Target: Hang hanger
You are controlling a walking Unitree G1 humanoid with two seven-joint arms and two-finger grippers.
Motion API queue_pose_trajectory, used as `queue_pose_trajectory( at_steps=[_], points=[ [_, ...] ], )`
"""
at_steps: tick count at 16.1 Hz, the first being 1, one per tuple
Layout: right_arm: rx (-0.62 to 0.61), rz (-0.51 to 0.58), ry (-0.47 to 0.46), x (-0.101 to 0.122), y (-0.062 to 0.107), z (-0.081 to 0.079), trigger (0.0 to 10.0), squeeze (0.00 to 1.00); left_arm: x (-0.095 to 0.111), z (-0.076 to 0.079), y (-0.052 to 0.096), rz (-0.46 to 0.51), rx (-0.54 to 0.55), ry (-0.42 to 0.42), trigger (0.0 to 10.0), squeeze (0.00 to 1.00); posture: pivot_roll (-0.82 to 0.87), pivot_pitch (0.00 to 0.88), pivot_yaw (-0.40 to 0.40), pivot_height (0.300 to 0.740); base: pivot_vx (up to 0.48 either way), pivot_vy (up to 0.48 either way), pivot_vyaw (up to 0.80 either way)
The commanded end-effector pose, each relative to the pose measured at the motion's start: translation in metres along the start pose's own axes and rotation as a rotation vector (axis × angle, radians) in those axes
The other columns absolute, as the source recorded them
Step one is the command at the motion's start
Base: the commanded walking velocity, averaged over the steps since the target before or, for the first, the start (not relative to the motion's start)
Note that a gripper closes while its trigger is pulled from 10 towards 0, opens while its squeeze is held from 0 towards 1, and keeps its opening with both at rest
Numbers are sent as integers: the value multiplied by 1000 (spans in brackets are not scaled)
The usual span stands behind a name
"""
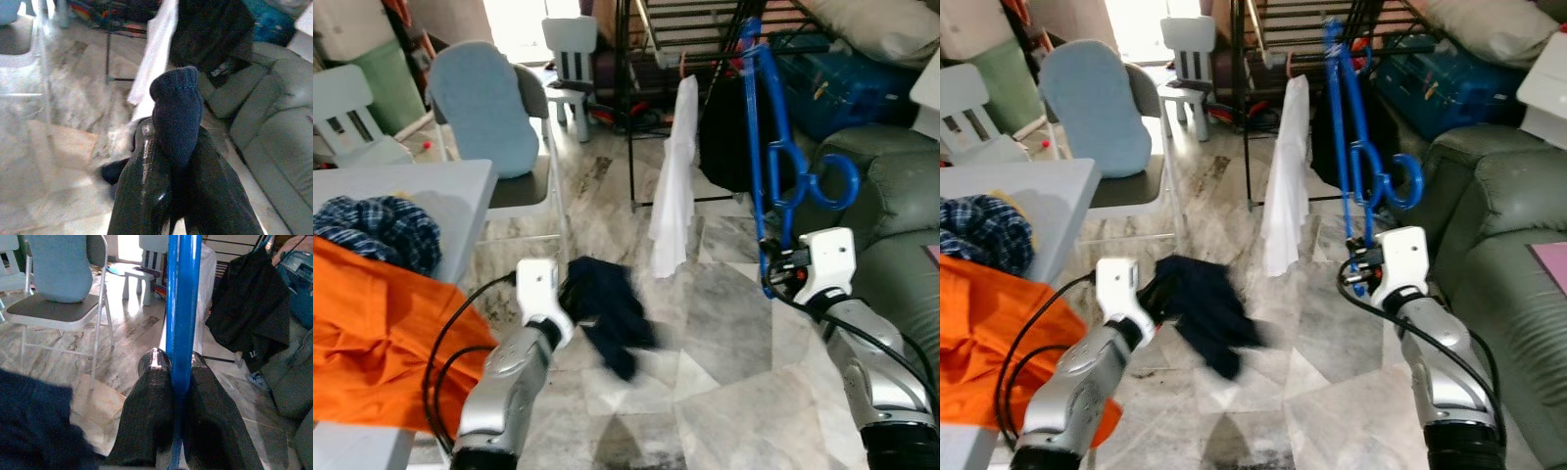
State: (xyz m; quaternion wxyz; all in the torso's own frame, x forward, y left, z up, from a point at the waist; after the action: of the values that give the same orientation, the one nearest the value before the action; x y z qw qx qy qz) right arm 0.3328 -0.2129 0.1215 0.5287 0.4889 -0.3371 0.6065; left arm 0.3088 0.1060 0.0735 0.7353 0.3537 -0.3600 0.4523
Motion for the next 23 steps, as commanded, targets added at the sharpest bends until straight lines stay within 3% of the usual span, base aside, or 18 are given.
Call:
queue_pose_trajectory(
  at_steps=[1,14,16,18,23],
  points=[
    [-1,30,14,10,-3,0,10000,0,12,6,1,44,-25,-13,10000,0,-214,0,34,740,0,0,0],
    [8,31,24,12,-6,0,10000,0,11,8,2,33,-44,-13,10000,0,-219,0,35,740,0,-242,0],
    [17,28,20,11,-5,-4,10000,0,15,2,1,56,21,23,10000,0,-220,0,33,740,0,0,0],
    [28,23,17,9,-6,-8,10000,0,18,4,-1,61,11,37,10000,0,-219,0,30,740,0,0,0],
    [32,14,14,8,-7,-9,10000,0,20,1,-1,61,21,61,10000,0,-218,0,29,740,0,0,-778]
  ],
)
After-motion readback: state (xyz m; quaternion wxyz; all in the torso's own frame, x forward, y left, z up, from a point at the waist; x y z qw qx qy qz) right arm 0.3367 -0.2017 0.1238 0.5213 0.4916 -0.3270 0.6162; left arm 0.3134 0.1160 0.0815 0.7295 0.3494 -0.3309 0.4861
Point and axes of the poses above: a point about 5 cm out from each wrist's last joint towards the gripper, its own y axis pointing back from the gripper into the wrist, its own x axis along the axis of the wrist's last joint, z = x × y, the point moved 3 cm from there along -y, pointing out of the wrist towards the gripper, and after that the axes turned 11 degrees about y, right-handed, at the moved point
